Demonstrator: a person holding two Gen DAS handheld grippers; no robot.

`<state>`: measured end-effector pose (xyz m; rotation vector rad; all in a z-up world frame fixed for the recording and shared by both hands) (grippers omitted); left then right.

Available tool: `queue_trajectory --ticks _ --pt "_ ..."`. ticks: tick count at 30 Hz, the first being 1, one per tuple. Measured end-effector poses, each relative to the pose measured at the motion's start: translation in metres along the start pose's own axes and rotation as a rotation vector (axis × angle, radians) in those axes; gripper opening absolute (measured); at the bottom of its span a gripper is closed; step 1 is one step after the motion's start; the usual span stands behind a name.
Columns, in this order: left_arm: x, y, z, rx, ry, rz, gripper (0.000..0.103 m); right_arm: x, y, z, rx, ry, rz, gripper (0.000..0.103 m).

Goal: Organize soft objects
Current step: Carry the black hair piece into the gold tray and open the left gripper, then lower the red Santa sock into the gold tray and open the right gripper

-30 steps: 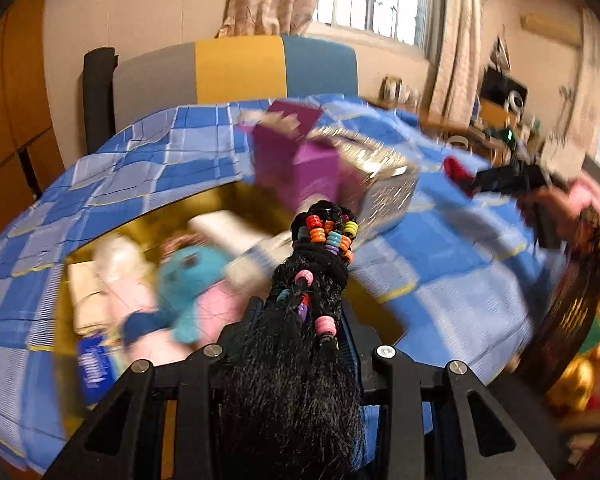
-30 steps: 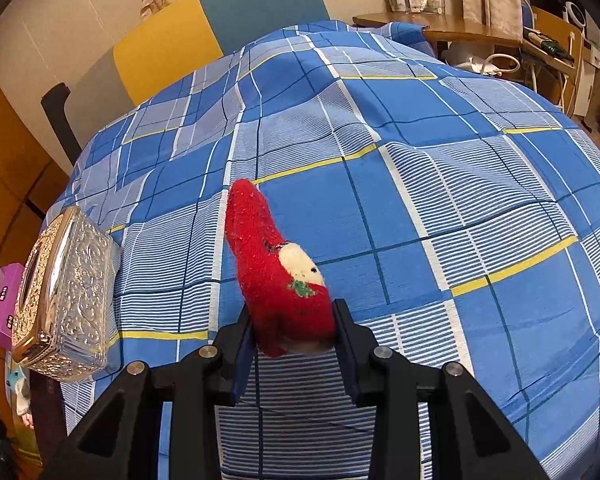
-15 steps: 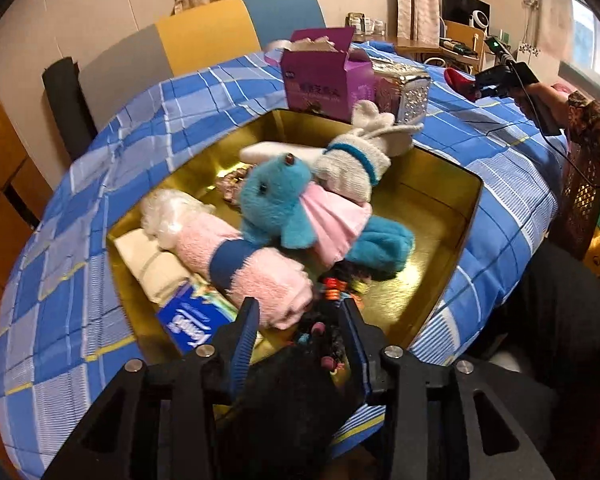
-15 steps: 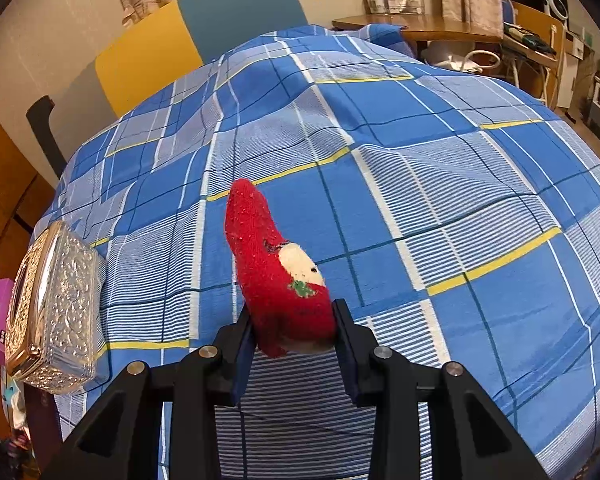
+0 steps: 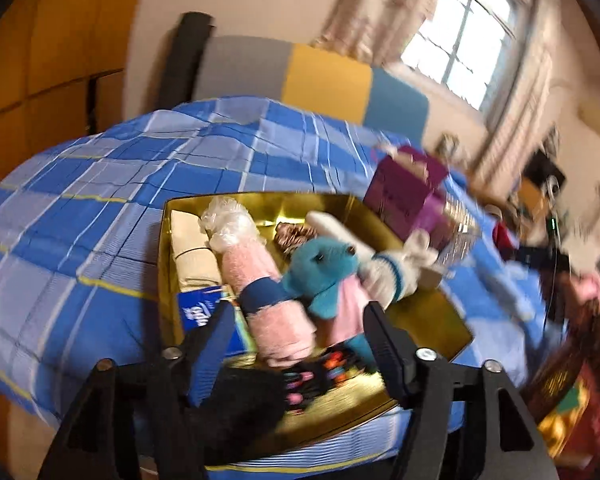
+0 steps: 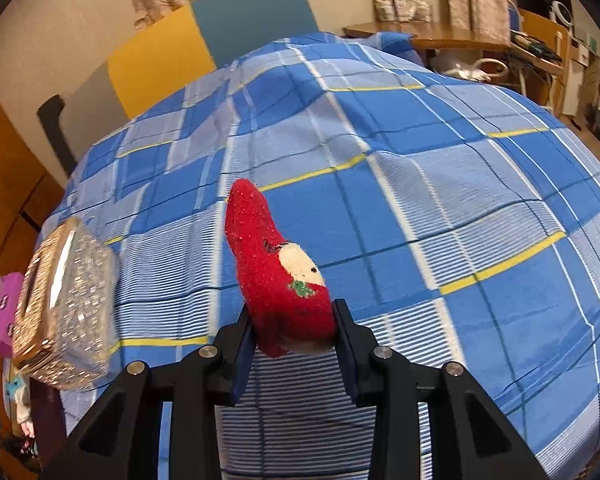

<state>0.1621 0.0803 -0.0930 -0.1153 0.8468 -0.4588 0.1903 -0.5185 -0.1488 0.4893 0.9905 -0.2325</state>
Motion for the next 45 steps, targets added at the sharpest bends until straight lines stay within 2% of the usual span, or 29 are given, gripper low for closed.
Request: queue_trajectory --ticks 4,7,12,16,18,23,27,31,36,45 --pt "-0.006 -0.027 -0.005 -0.016 -0.047 -0.038 0.074 -0.011 0.03 -0.009 -0.062 -0.037 0.052 0.036" --pt "-0.008 -0.036 -0.007 -0.037 -0.064 -0.019 0.08 -0.021 0.06 -0.025 -0.111 -0.056 0.13 0.036" --pt "-0.005 -0.037 -0.012 -0.065 -0.052 0.064 0.09 -0.036 0.114 -0.065 -0.209 -0.026 0.237 0.036" --pt "-0.004 -0.028 -0.017 -0.101 -0.056 0.15 0.102 -0.051 0.168 -0.099 -0.301 0.007 0.317 0.036" --pt "-0.005 -0.025 -0.019 -0.109 -0.063 0.186 0.103 -0.059 0.196 -0.115 -0.358 0.018 0.353 0.036" --pt "-0.007 -0.016 -0.023 -0.112 -0.048 0.331 0.103 -0.073 0.264 -0.154 -0.494 0.05 0.423 0.036" --pt "-0.008 -0.011 -0.026 -0.127 -0.035 0.354 0.103 -0.077 0.305 -0.181 -0.611 0.055 0.405 0.036" --pt "-0.013 -0.01 -0.022 -0.109 -0.05 0.382 0.103 -0.065 0.332 -0.204 -0.682 0.072 0.309 0.036" --pt "-0.02 -0.012 -0.019 -0.096 -0.063 0.412 0.103 -0.047 0.343 -0.224 -0.742 0.098 0.191 0.037" --pt "-0.025 -0.008 -0.015 -0.126 -0.069 0.405 0.103 -0.029 0.354 -0.229 -0.75 0.106 0.104 0.037"
Point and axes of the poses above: each gripper's, at about its wrist camera, not at the fingertips, and x roughly the way its jaws point, y to its left, z to its top, the point moved 8 cm from there along x, roughly the way its jaws point, and after that the axes turned 8 degrees about y, right-handed, at the moved point
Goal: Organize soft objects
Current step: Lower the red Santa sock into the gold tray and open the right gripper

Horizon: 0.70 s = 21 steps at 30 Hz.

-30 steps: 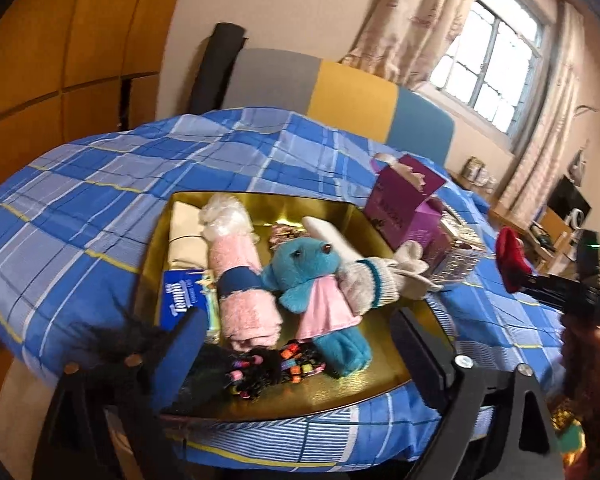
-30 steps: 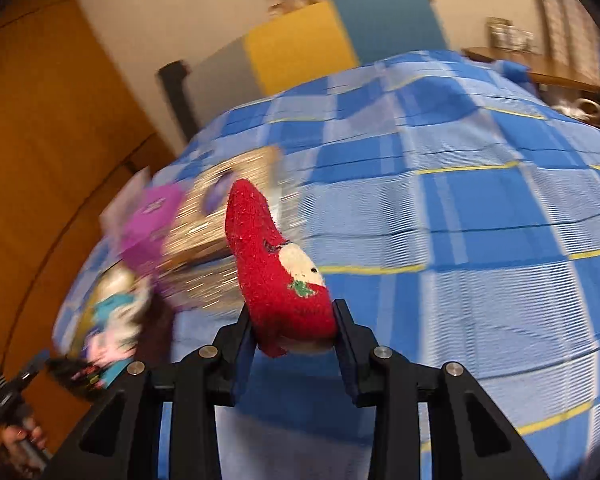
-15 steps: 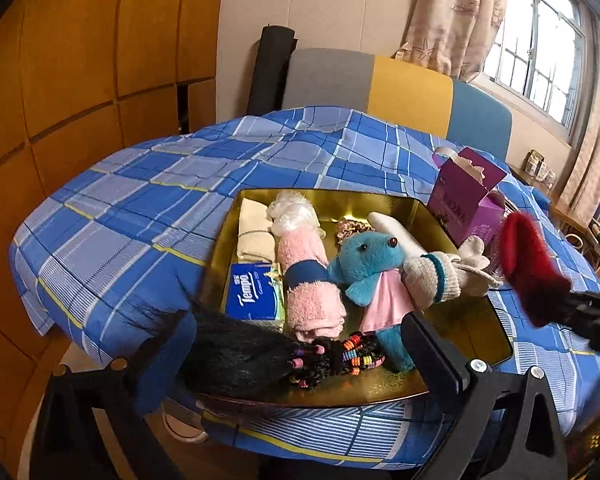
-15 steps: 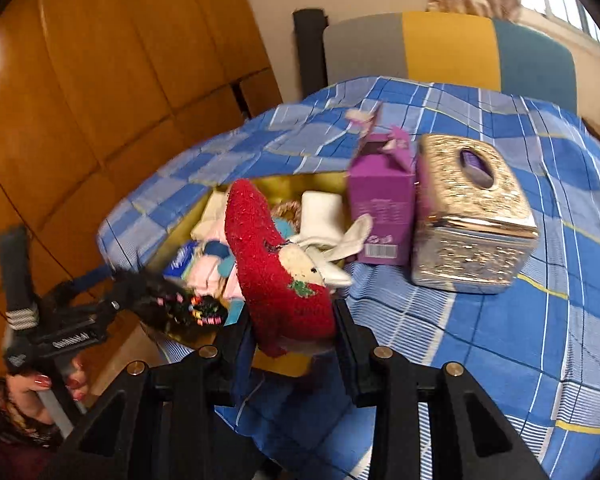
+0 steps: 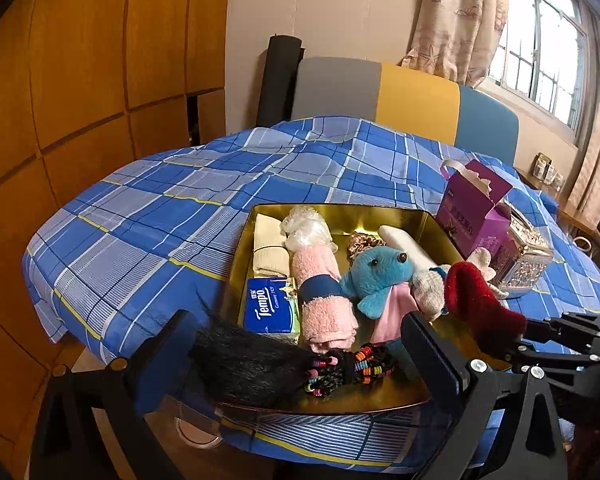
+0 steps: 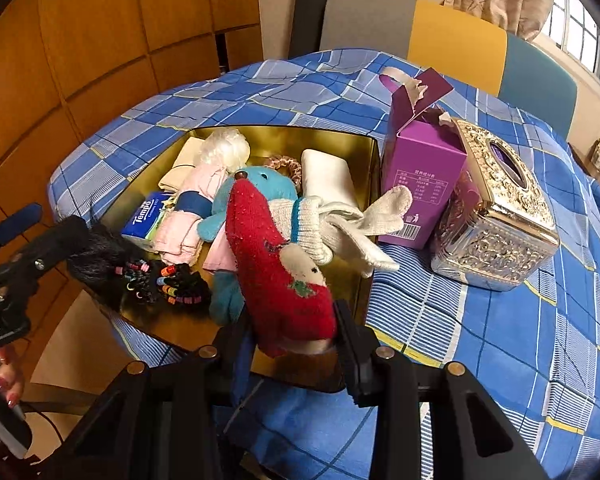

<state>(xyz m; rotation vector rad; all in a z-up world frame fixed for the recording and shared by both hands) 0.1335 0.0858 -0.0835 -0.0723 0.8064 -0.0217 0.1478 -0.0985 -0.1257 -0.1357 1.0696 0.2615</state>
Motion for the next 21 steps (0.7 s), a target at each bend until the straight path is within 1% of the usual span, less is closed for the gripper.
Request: queue_trajectory --ticks 8,10,15,21 --pt "-0.0014 0.0008 0.0005 -0.015 -0.004 0.009 0.103 0.0006 -0.0039 -0.0011 -0.008 0.004 -0.061 0.038" --pt "-0.0016 0.0007 0.0001 -0.017 -0.003 0.011 0.103 0.0016 -0.0047 -0.0026 -0.002 0.012 -0.05 0.038" --pt "-0.0023 0.0008 0.0002 -0.021 -0.002 0.023 0.103 0.0033 -0.0043 -0.0051 -0.006 0.02 -0.058 0.039" --pt "-0.0007 0.0007 -0.0004 -0.042 0.024 0.02 0.103 0.001 -0.0049 -0.0067 0.004 0.018 -0.054 0.04"
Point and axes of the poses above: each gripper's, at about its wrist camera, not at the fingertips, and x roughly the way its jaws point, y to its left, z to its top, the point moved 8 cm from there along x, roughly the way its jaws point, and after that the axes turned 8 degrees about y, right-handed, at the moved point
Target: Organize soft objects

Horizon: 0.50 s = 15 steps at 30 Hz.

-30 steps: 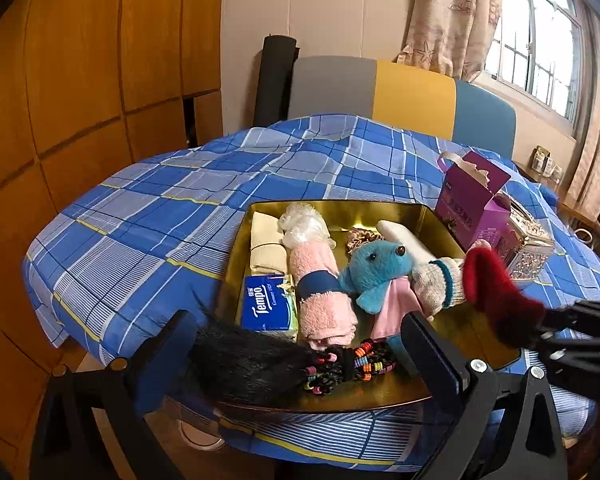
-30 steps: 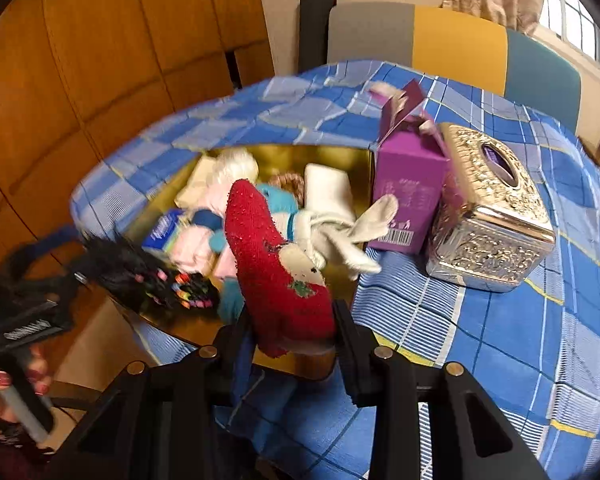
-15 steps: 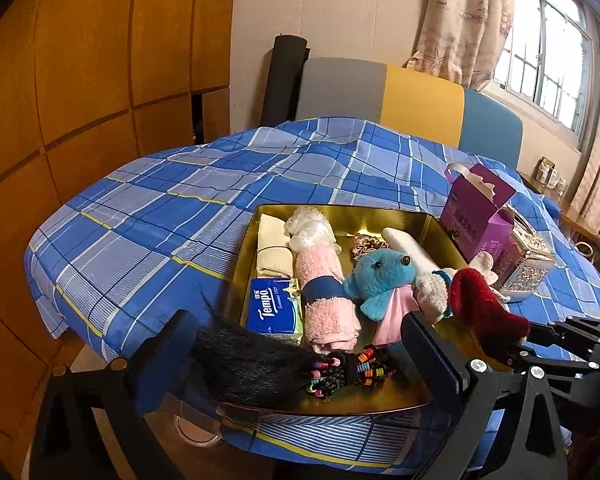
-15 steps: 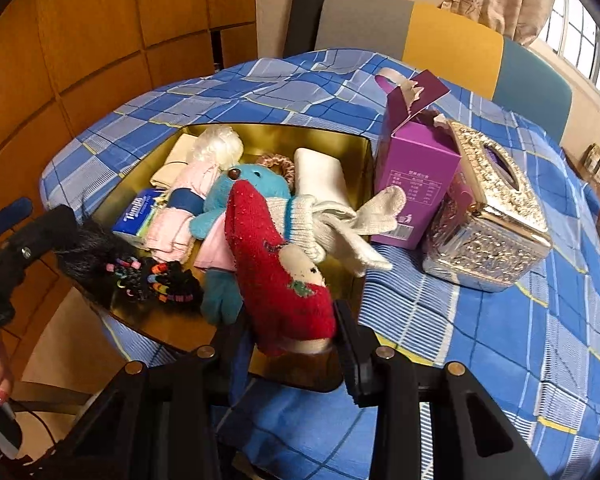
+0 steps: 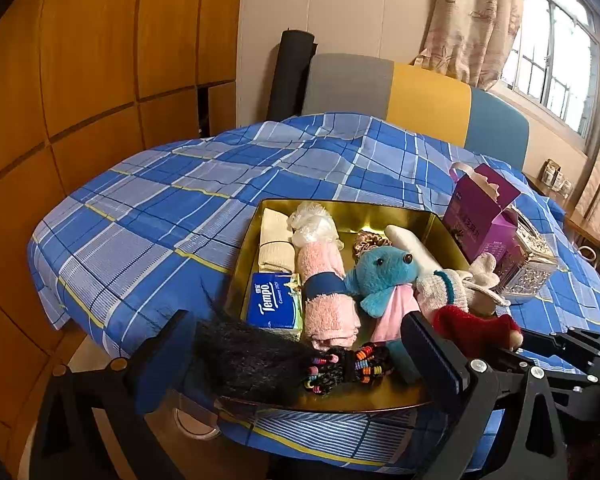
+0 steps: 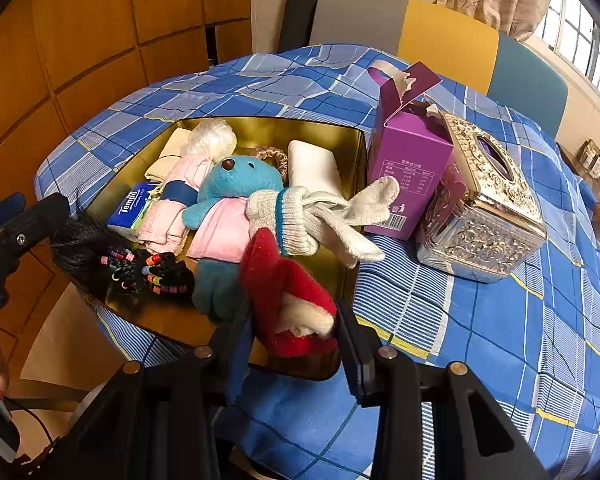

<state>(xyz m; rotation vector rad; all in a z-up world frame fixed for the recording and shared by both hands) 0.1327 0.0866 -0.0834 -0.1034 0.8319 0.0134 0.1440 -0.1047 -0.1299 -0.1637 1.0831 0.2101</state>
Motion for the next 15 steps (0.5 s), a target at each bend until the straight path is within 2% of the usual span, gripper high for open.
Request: queue_trajectory --ticks 5,10,15 --pt "-0.001 0.003 0.001 -0.014 0.0 0.022 0.103 -0.004 -0.007 -0.001 0.02 -0.004 -0.028 0.041" --pt "-0.001 0.002 0.0 -0.026 0.01 0.007 0.103 -0.018 -0.018 0.005 0.074 -0.058 0.004 0.044" --pt "0.0 0.003 0.0 -0.03 0.018 0.023 0.103 -0.019 -0.018 0.009 0.081 -0.061 -0.003 0.044"
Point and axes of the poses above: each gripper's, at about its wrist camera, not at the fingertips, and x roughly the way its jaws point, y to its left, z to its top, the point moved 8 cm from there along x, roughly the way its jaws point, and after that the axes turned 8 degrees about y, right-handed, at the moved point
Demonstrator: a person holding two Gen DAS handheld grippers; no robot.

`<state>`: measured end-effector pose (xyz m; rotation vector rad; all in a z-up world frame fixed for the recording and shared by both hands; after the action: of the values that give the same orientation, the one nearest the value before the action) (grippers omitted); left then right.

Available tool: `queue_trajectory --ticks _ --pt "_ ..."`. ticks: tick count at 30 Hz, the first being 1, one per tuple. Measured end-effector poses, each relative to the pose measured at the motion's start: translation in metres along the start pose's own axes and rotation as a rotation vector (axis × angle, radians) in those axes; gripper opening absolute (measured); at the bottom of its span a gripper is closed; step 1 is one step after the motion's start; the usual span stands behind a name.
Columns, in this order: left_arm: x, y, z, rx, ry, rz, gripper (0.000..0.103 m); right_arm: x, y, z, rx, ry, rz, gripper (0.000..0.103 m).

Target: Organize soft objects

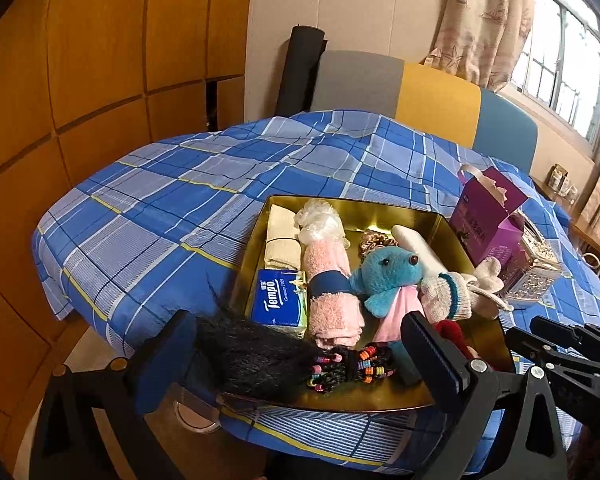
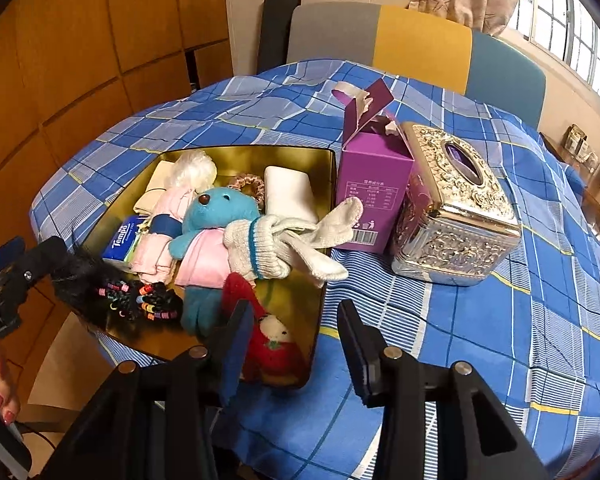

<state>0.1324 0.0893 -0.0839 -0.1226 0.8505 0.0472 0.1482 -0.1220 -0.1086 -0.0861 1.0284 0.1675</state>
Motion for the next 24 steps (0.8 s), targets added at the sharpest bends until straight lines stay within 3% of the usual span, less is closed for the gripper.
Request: queue_trajectory --ticks 8,15,21,24 --pt "0.001 0.002 0.0 -0.031 0.032 0.051 0.103 -0.004 0.012 0.002 -0.032 -0.01 -0.015 0.047" --pt "-0.005 0.003 -0.001 -0.035 0.02 0.08 0.103 -0.018 0.022 0.007 -0.075 -0.054 -0.088 0.048" --pt "-0.02 0.003 -0.001 -0.076 -0.04 -0.054 0.103 -0.053 0.021 0.014 -0.016 -0.179 -0.065 0.048" --pt "-0.026 0.006 -0.001 -0.131 -0.046 -0.085 0.103 -0.067 0.014 0.012 0.055 -0.19 -0.094 0.048"
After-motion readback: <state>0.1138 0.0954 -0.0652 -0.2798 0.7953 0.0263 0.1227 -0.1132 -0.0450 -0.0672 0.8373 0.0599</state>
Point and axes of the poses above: each gripper's, at about its wrist camera, not at the fingertips, and x roughly the way its jaws point, y to its left, z to its top, the point moved 8 cm from there along x, roughly the way its jaws point, and after that the axes turned 8 degrees about y, right-handed, at the moved point
